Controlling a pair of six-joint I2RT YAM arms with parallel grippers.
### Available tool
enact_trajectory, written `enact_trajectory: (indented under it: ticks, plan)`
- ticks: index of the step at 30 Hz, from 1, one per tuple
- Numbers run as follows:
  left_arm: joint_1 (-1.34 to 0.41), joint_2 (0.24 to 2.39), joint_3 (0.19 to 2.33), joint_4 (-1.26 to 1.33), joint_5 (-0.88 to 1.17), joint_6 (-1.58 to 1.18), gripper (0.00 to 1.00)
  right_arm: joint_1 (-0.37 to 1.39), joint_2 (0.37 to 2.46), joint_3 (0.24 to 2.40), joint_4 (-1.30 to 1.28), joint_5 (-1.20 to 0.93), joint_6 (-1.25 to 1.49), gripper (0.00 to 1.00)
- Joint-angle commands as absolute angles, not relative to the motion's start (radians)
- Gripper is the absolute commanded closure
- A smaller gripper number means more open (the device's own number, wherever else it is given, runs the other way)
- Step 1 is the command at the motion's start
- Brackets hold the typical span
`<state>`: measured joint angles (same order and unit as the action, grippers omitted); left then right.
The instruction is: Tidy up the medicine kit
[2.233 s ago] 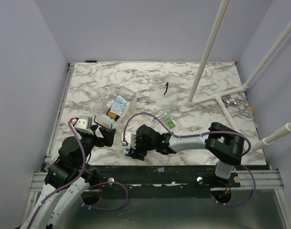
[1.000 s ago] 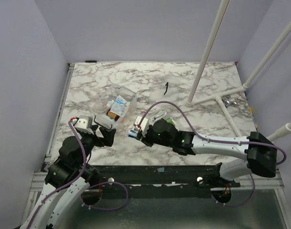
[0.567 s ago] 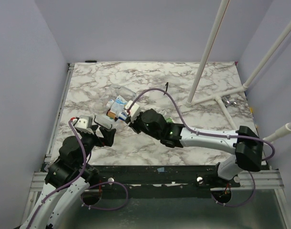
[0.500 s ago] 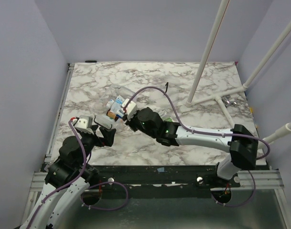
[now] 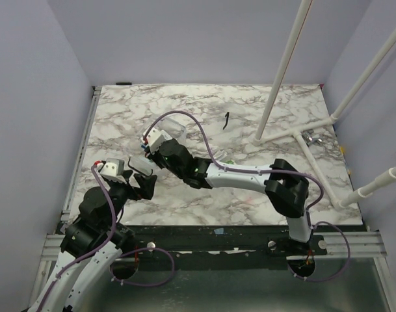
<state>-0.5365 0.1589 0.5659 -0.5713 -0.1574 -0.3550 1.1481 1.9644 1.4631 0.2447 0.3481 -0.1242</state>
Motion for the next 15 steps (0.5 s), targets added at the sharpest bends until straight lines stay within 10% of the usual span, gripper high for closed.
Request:
enact_trajectory:
  ticks: [1, 15]
  plan:
    - [-0.531, 0.136, 0.571, -0.576, -0.193, -0.347, 0.02, 1.129, 2.043, 1.542, 0.291, 0.359, -0.123, 0.86]
    - [-0.531, 0.131, 0.571, -0.578, -0.199, -0.350, 0.02, 1.104, 2.180, 1.656, 0.231, 0.317, -0.117, 0.69]
